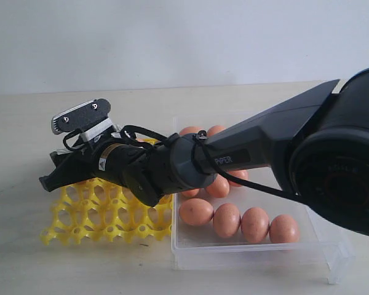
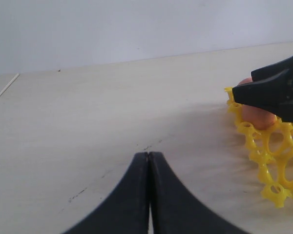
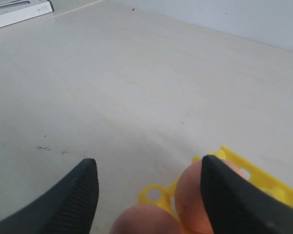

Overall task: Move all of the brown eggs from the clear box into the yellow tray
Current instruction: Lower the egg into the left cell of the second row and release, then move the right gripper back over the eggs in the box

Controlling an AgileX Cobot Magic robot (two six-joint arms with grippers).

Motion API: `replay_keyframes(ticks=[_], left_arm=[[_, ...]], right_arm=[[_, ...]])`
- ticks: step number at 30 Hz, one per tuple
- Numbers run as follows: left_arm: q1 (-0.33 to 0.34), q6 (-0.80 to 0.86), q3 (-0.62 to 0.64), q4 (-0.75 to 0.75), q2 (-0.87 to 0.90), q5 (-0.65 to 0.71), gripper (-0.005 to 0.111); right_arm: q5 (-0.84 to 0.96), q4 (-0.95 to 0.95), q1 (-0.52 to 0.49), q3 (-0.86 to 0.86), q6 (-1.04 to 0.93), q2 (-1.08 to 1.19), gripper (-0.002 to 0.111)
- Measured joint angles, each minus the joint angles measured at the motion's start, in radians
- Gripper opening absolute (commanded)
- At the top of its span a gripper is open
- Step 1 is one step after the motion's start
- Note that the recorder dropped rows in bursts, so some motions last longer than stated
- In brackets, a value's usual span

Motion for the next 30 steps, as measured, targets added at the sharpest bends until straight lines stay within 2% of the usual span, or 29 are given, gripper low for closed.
replay_keyframes(ticks=[3, 5, 7, 10, 11, 17, 22, 25, 30], left_arm=[[0.000, 0.000, 0.000, 0.000, 0.000, 0.000, 0.000], [0.000, 0.000, 0.000, 0.000, 0.000, 0.000, 0.000], [0.000, 0.000, 0.000, 0.000, 0.000, 0.000, 0.000], [0.000, 0.000, 0.000, 0.000, 0.000, 0.000, 0.000], [0.000, 0.000, 0.000, 0.000, 0.000, 0.000, 0.000], [0.000, 0.000, 0.000, 0.000, 0.000, 0.000, 0.000], [0.000, 0.000, 0.000, 0.000, 0.000, 0.000, 0.000], [0.000, 0.000, 0.000, 0.000, 0.000, 0.000, 0.000], [0.000, 0.000, 0.000, 0.000, 0.000, 0.000, 0.000]], right_arm=[[-0.002, 0.000, 0.000, 0.000, 0.000, 0.000, 0.059], [0.011, 0.000, 0.000, 0.000, 0.000, -0.013, 0.054], [0.048, 0.000, 0.000, 0.000, 0.000, -0.041, 0.038], [0.146, 0.000, 0.000, 0.000, -0.010, -0.119, 0.003], [0.190, 0.000, 0.000, 0.000, -0.025, -0.155, 0.001], [0.492, 0.000, -0.011, 0.000, -0.126, -0.376, 0.000], [0.801, 0.000, -0.071, -0.002, -0.150, -0.517, 0.002], [0.979, 0.000, -0.130, -0.002, -0.150, -0.561, 0.012], [1.138, 0.000, -0.279, -0.002, -0.081, -0.545, 0.038]])
